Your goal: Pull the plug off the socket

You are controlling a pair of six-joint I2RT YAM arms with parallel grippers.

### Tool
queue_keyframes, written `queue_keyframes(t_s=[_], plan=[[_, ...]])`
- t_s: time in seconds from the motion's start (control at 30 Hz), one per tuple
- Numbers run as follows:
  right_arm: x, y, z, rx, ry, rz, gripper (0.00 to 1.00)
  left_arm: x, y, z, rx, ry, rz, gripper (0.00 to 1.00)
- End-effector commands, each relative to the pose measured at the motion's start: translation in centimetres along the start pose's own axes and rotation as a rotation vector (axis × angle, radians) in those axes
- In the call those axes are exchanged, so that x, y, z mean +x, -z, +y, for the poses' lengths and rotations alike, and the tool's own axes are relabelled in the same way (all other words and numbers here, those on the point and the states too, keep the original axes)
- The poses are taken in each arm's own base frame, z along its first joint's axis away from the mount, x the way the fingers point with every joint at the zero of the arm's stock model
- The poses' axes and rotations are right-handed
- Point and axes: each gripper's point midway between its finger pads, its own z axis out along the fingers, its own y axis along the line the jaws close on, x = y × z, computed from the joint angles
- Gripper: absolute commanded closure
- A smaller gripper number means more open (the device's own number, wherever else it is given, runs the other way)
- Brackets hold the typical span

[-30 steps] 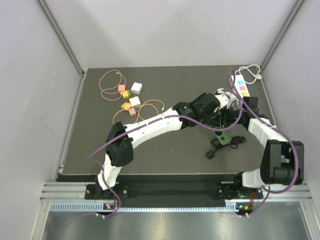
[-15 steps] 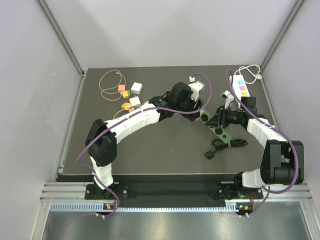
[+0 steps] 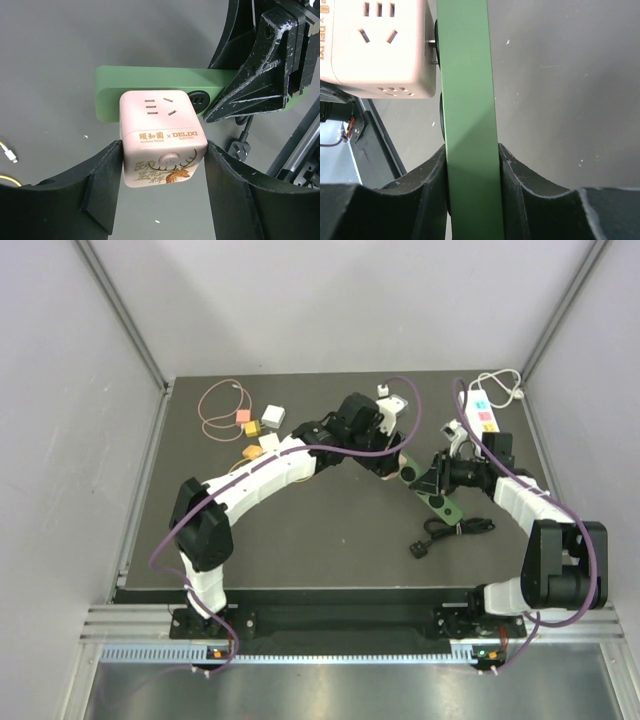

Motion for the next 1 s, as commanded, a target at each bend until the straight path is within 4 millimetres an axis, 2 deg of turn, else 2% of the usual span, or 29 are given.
queue_keyframes(t_s=[0.0,0.03,0.13,0.37,0.47,0.57,0.67,0.7,0.73,0.8,0.83,0.87,0.93,0.97], plan=[[-1.6,0.9,-5.7,0.264,0.047,-0.038,1.00,-7.2,6.1,-5.7,0.177,-0.026,-0.202,1.00],[-1.5,0.9,-5.7,0.265,0.044,-0.037,1.00,-6.9,5.8,-5.1,0.134,-0.027,-0.200,1.00],[-1.5,0.9,-5.7,0.263,0.041,-0.036,1.00,-5.9,4.7,-5.6,0.088,-0.070,-0.181,1.00],[-1.4,0.8,-5.6,0.256,0.039,-0.035,1.00,-2.2,0.0,-6.1,-0.058,-0.183,-0.114,1.00],[-1.4,0.8,-5.6,0.256,0.038,-0.035,1.00,-1.9,-0.8,-5.5,-0.116,-0.209,-0.111,1.00],[-1.5,0.9,-5.6,0.254,0.039,-0.038,1.00,-3.0,0.0,-5.3,-0.133,-0.197,-0.155,1.00],[-1.5,0.8,-5.5,0.248,0.039,-0.036,1.00,-3.9,1.5,-3.9,-0.163,-0.152,-0.186,1.00],[-1.4,0.8,-5.5,0.246,0.038,-0.035,1.00,-3.3,1.5,-3.3,-0.164,-0.135,-0.175,1.00],[-1.4,0.8,-5.5,0.245,0.038,-0.035,1.00,-3.9,2.5,-3.2,-0.144,-0.098,-0.203,1.00],[-1.6,0.9,-5.5,0.246,0.040,-0.039,1.00,-3.7,3.2,-1.2,-0.162,-0.051,-0.211,1.00],[-1.6,0.9,-5.4,0.243,0.042,-0.039,1.00,-2.2,3.1,-0.2,-0.176,-0.018,-0.186,1.00],[-1.6,0.9,-5.4,0.244,0.041,-0.041,1.00,-2.7,4.4,1.2,-0.192,0.012,-0.217,1.00],[-1.6,1.0,-5.4,0.242,0.041,-0.043,1.00,-0.9,5.5,3.4,-0.219,0.081,-0.203,1.00],[-1.7,1.0,-5.3,0.242,0.042,-0.045,1.00,-0.5,6.1,5.8,-0.259,0.121,-0.213,1.00]])
